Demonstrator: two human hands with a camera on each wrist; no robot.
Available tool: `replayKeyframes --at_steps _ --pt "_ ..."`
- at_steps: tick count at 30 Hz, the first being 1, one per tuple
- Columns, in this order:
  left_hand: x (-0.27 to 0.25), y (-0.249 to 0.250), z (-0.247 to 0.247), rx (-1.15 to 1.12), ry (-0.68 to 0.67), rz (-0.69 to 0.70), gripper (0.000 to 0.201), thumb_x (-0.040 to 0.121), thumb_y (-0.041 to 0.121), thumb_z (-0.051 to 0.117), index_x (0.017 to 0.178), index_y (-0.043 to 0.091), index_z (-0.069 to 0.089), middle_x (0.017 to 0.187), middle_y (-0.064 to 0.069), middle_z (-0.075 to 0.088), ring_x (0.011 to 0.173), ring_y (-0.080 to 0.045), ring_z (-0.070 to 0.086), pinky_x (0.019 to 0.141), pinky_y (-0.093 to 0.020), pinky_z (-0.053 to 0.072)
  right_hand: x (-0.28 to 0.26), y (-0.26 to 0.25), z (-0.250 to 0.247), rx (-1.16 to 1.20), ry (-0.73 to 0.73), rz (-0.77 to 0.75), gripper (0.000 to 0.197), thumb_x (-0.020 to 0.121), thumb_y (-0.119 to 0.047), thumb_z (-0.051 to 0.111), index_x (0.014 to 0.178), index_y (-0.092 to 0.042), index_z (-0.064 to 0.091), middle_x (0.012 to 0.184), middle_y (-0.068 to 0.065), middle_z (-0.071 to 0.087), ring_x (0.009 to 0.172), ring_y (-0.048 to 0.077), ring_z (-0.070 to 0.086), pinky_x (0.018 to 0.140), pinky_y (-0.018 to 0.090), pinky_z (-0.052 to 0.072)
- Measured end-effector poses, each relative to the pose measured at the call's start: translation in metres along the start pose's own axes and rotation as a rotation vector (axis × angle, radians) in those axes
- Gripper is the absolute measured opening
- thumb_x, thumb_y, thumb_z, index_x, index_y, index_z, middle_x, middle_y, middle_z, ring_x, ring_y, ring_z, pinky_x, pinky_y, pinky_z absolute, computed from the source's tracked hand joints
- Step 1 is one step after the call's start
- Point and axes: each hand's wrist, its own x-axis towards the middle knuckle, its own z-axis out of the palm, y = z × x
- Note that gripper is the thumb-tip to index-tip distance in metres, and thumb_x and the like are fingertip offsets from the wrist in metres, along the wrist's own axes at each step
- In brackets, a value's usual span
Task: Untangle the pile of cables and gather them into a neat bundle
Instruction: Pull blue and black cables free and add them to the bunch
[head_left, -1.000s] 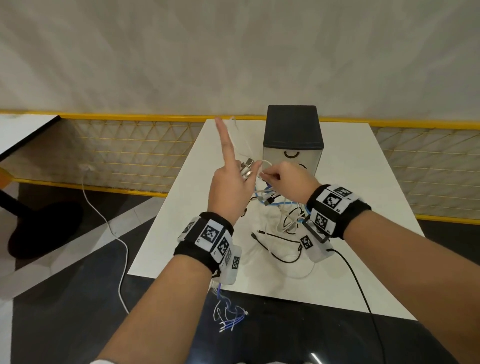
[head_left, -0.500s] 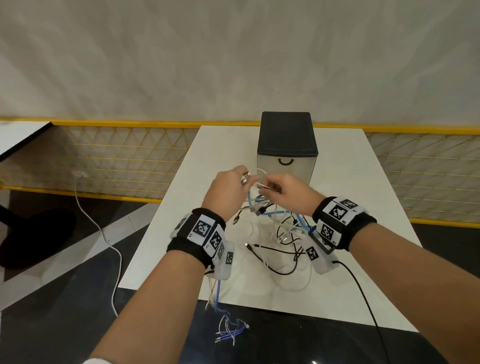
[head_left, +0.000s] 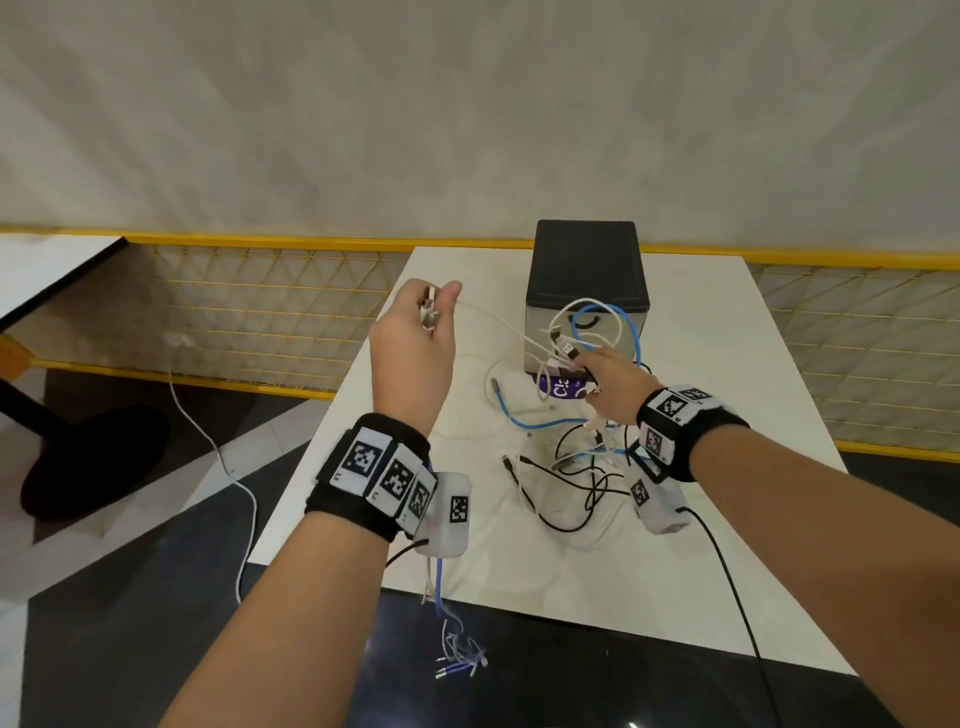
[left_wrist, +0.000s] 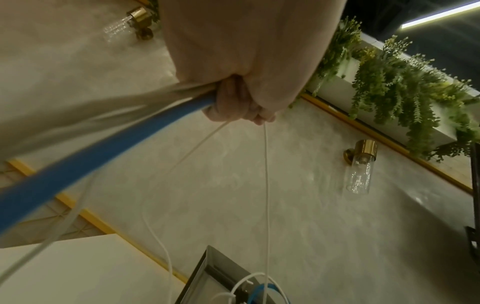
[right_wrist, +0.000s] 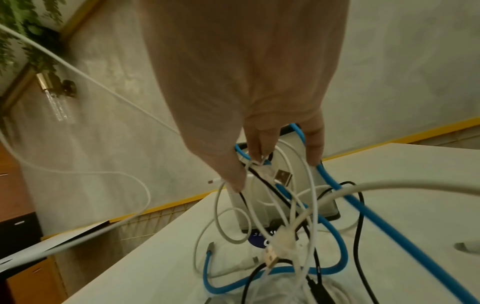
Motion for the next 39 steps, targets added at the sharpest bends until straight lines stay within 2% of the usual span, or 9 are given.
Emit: replayKeyframes --at_steps 8,11,16,21,26,30,32,36,39 --pt "0.006 -0.015 -0.006 0.085 0.035 -0.089 0.031 0.099 0.035 0.055 0.095 0.006 0.061 0.066 0.001 0.055 0.06 -0.016 0.05 0.051 -0.026 0.031 -0.005 -0.021 -0.019 0.4 0.217 -0.056 0.024 0.1 -0.023 0.042 0.093 -0.013 0.063 0.088 0.011 0.066 0.079 0.032 0.062 0.076 0.042 0.051" --pt "0.005 -0.026 -0.005 0.159 -0.006 -0.097 0.037 0.099 0.036 0.054 0.098 0.001 0.064 0.076 -0.01 0.065 0.064 -0.022 0.052 0.051 -0.022 0.026 -0.003 -0.033 -0.034 0.785 0.289 -0.045 0.02 0.102 -0.019 0.036 0.09 -0.013 0.051 0.086 0.01 0.06 0.078 0.025 0.064 0.077 0.041 0.054" --pt "0.0 -0.032 0.001 0.158 -0.045 -0.152 0.038 0.099 0.037 0.053 0.104 0.002 0.065 0.084 -0.01 0.068 0.069 -0.019 0.055 0.051 -0.016 0.03 0.0 -0.044 -0.059 0.68 0.431 -0.064 0.021 0.102 -0.018 0.038 0.092 -0.014 0.056 0.084 0.009 0.057 0.065 0.015 0.053 0.064 0.028 0.048" --pt "0.0 -0.028 0.005 0.148 -0.062 -0.175 0.037 0.099 0.038 0.054 0.106 0.003 0.065 0.086 -0.009 0.069 0.076 -0.023 0.061 0.059 -0.024 0.038 -0.006 -0.059 -0.08 1.131 0.51 -0.11 0.023 0.103 -0.024 0.034 0.093 -0.018 0.053 0.073 0.007 0.058 0.05 0.015 0.062 0.049 0.023 0.05" --pt "-0.011 -0.01 0.015 -0.06 -0.253 -0.12 0.032 0.094 0.041 0.061 0.12 0.022 0.06 0.081 0.002 0.065 0.07 -0.01 0.06 0.059 -0.021 0.044 -0.012 -0.073 -0.081 0.954 0.374 -0.345 0.022 0.102 -0.016 0.04 0.103 -0.007 0.06 0.075 0.008 0.062 0.049 0.013 0.054 0.049 0.018 0.043" --pt "-0.017 0.0 0.043 -0.048 -0.474 -0.059 0.024 0.093 0.034 0.064 0.114 0.024 0.064 0.079 0.009 0.063 0.06 0.003 0.057 0.055 -0.011 0.04 -0.022 -0.089 -0.079 0.672 0.307 -0.502 0.019 0.096 -0.015 0.052 0.102 -0.018 0.07 0.091 -0.003 0.061 0.08 0.008 0.057 0.074 0.021 0.048" --pt "-0.013 0.0 0.053 0.004 -0.455 -0.07 0.012 0.096 0.029 0.06 0.097 0.02 0.067 0.075 0.003 0.068 0.062 -0.002 0.059 0.058 -0.012 0.041 -0.027 -0.091 -0.075 0.646 0.284 -0.513 0.02 0.094 -0.018 0.056 0.106 -0.027 0.069 0.099 0.005 0.056 0.09 0.018 0.057 0.085 0.025 0.049" --pt "-0.006 -0.003 0.056 -0.009 -0.412 -0.053 0.02 0.097 0.027 0.057 0.093 0.015 0.072 0.075 0.002 0.074 0.075 -0.004 0.065 0.067 -0.003 0.04 -0.03 -0.072 -0.053 0.829 0.244 -0.396 0.034 0.088 0.0 0.054 0.114 -0.022 0.056 0.102 0.003 0.052 0.081 0.02 0.054 0.08 0.038 0.05" --pt "-0.001 -0.002 0.051 -0.124 -0.435 -0.064 0.024 0.098 0.029 0.056 0.089 0.015 0.073 0.076 0.002 0.074 0.084 -0.008 0.067 0.085 -0.022 0.049 -0.03 -0.05 -0.021 0.685 0.101 -0.328 0.03 0.088 0.0 0.055 0.112 -0.018 0.054 0.101 0.007 0.06 0.084 0.019 0.057 0.078 0.032 0.049"
